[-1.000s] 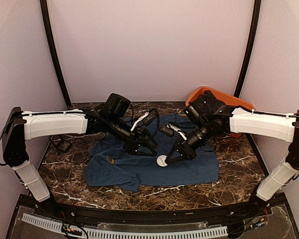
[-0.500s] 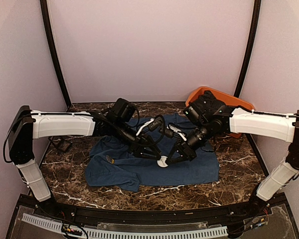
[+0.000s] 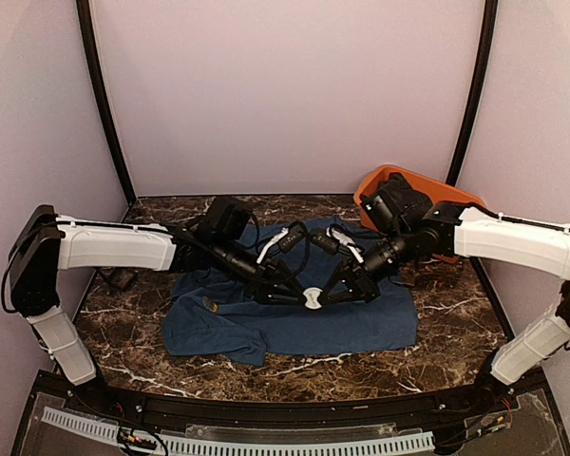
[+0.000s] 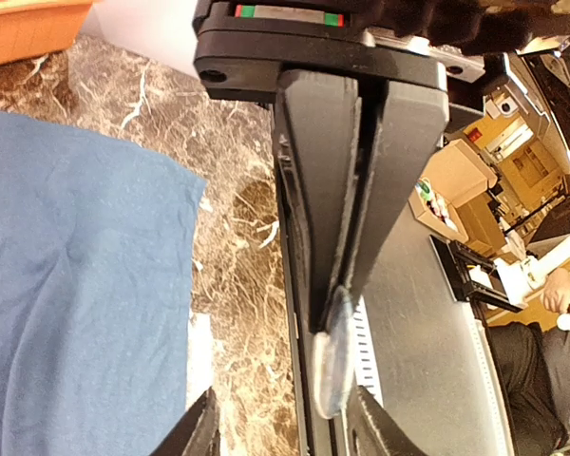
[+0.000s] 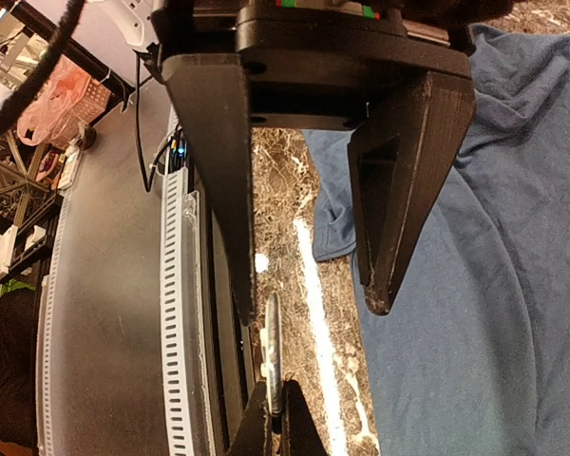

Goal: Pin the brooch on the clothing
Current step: Pass from the right arm to the left, then pass from the left arm to the right, then open the brooch at the center of the board.

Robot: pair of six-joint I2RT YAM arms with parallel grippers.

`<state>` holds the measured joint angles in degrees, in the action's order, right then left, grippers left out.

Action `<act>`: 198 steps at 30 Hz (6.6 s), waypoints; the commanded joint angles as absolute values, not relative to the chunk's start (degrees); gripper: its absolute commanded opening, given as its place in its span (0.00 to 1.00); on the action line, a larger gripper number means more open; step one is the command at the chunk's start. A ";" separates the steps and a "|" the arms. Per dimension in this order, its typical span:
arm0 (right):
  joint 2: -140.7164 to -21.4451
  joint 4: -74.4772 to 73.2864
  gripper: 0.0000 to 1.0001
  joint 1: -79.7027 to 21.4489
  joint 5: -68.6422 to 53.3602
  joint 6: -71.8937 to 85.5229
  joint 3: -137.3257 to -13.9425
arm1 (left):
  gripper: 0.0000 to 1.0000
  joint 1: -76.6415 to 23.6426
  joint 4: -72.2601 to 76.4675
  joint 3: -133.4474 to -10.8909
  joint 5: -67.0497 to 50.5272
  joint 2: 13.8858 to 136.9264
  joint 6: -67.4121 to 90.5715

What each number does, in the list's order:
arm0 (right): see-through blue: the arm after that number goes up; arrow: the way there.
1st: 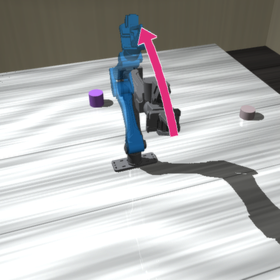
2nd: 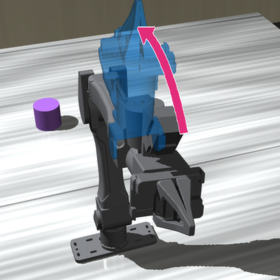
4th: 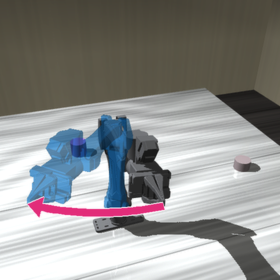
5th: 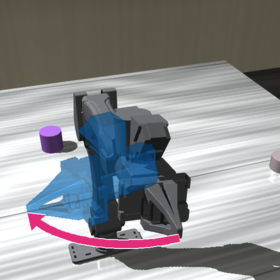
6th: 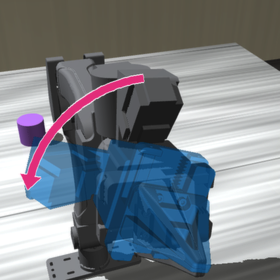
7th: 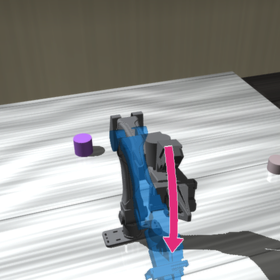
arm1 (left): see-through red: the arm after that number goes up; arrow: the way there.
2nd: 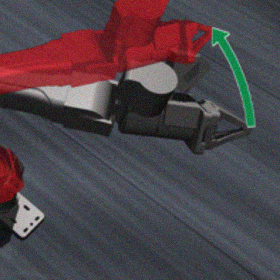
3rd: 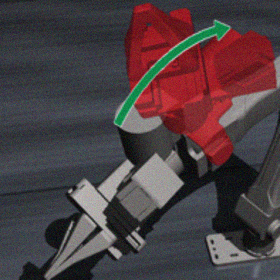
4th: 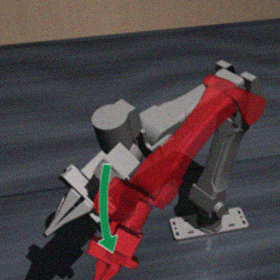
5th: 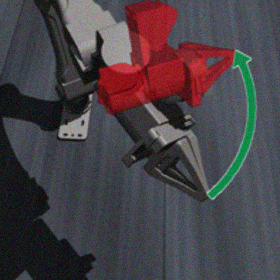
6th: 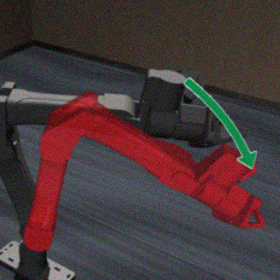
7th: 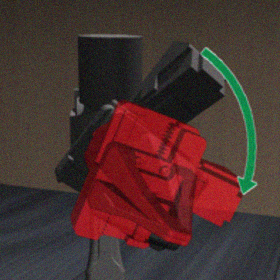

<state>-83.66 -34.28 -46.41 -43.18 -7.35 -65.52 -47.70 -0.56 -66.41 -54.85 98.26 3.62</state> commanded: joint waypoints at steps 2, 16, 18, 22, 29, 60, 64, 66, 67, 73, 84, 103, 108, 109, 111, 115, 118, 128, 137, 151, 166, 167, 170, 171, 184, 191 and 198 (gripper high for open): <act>-82.68 -31.18 0.00 -46.05 -43.23 -6.62 -64.36 | 0.42 -46.85 7.57 -64.44 -55.14 94.98 8.29; -81.37 -30.74 0.00 -45.99 -42.32 -6.33 -64.39 | 0.25 -46.83 8.51 -65.10 -59.26 96.10 10.99; -81.15 -30.58 0.00 -45.87 -42.15 -6.24 -64.34 | 0.29 -46.84 8.22 -65.09 -59.57 96.08 10.80; -81.07 -30.39 0.00 -45.45 -42.10 -6.16 -64.49 | 0.29 -46.85 7.67 -65.36 -60.33 96.35 10.66; -80.60 -29.86 0.00 -45.10 -42.97 -5.84 -64.73 | 0.18 -46.85 6.68 -66.45 -60.57 97.45 10.35; -75.30 -6.05 0.37 -39.72 -46.50 9.35 -52.89 | 0.01 -46.58 28.51 -58.98 -55.73 94.05 22.33; -77.40 -3.96 0.37 -39.73 -48.18 10.65 -52.54 | 0.01 -46.58 28.95 -59.05 -56.00 94.16 22.83; -77.70 -2.80 0.36 -39.80 -49.05 10.96 -52.43 | 0.01 -46.57 28.94 -58.99 -56.07 94.20 22.85; -77.67 -2.51 0.34 -39.81 -49.16 11.00 -52.39 | 0.01 -46.58 28.93 -59.03 -56.12 94.25 22.85; -77.68 -2.94 0.16 -39.79 -48.95 10.48 -52.32 | 0.01 -46.50 27.08 -59.31 -56.59 94.36 22.12; -78.03 -6.05 0.00 -39.80 -49.76 8.61 -52.86 | 0.37 -46.21 22.89 -61.34 -57.32 94.96 20.46; -81.02 -12.46 0.00 -39.79 -55.87 7.97 -56.98 | 0.62 -47.16 -5.01 -71.23 -49.90 94.18 -3.30; -82.50 -12.80 0.00 -39.81 -56.95 8.17 -57.63 | 0.62 -48.32 -4.99 -72.01 -50.34 94.85 -4.04; -82.58 -12.74 0.00 -39.81 -56.89 8.22 -57.65 | 0.61 -48.46 -5.04 -72.17 -50.60 95.02 -4.04; -82.68 -12.78 0.00 -39.81 -56.87 8.27 -57.72 | 0.59 -48.82 -5.19 -72.69 -50.71 95.52 -4.04; -82.70 -12.77 0.00 -39.81 -56.95 8.26 -57.68 | 0.50 -49.42 -5.54 -73.37 -50.85 96.10 -4.27; -82.94 -12.83 0.00 -39.81 -57.31 8.26 -57.78 | 0.43 -49.90 -5.73 -73.68 -50.69 96.66 -4.48; -82.90 -12.51 0.00 -39.77 -59.23 7.98 -58.21 | 0.39 -50.95 -9.00 -74.70 -49.44 97.55 -6.84; -83.10 -12.66 0.00 -39.81 -60.06 7.95 -58.46 | 0.25 -51.06 -7.93 -74.93 -49.67 97.77 -6.27; -83.37 -12.31 0.00 -39.90 -60.77 8.16 -57.98 | 0.09 -51.06 -5.73 -74.36 -49.96 98.03 -4.86; -84.27 -11.80 0.00 -41.20 -60.23 7.97 -57.44 | 0.01 -51.06 4.15 -71.49 -49.29 98.94 4.26; -84.28 -11.65 0.00 -41.26 -60.25 8.12 -57.47 | 0.01 -51.06 4.49 -71.31 -48.94 98.91 4.46; -84.39 -11.38 0.00 -41.59 -60.20 8.50 -57.68 | 0.01 -51.06 4.32 -71.26 -45.24 98.93 5.31; -84.50 -11.12 0.00 -41.67 -60.20 8.79 -57.70 | 0.01 -51.06 4.00 -71.28 -44.37 98.78 5.35; -85.55 -5.54 0.00 -42.71 -59.85 15.49 -58.12 | 0.02 -51.50 8.98 -66.24 -32.57 94.18 6.48; -86.96 -6.60 0.00 -42.71 -57.89 15.54 -58.21 | 0.10 -51.48 16.38 -63.71 -36.46 94.08 11.61; -86.06 -7.32 0.00 -42.71 -57.00 15.03 -57.93 | 0.10 -51.29 19.05 -62.03 -35.67 92.76 12.85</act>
